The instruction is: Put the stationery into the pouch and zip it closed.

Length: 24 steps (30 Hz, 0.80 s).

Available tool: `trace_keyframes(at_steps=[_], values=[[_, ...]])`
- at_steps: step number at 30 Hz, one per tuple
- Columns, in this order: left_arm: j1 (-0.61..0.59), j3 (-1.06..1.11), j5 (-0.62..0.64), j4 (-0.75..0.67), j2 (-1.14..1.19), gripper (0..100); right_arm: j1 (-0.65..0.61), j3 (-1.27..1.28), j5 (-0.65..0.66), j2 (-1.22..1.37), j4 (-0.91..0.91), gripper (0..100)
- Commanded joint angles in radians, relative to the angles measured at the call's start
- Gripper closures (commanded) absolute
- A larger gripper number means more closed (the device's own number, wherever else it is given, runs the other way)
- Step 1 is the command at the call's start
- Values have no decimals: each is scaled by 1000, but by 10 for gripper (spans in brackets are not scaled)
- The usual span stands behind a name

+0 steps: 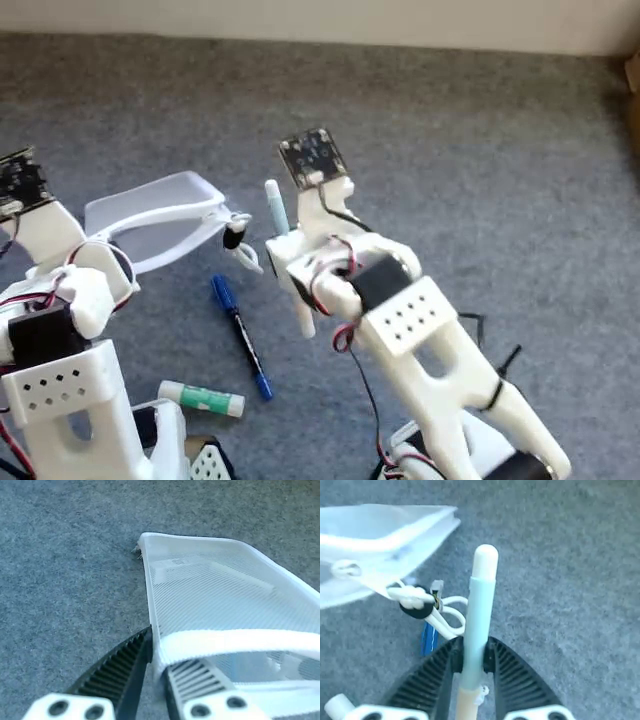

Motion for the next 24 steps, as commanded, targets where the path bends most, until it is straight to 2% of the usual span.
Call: trace_keyframes(at_steps=[1,10,13,20,24], values=[[74,-8,-29,-20,-7,993,10,76,-8,-145,-136,991],[197,-8,-34,-21,-7,993,10,320,-8,-406,-371,991],[225,-8,-81,-21,-7,994,2,364,-8,-461,-424,991],[272,-8,-87,-21,-7,994,-136,470,-2,-564,-579,991],[271,-8,-87,-21,-7,994,-150,533,0,-639,-656,991]])
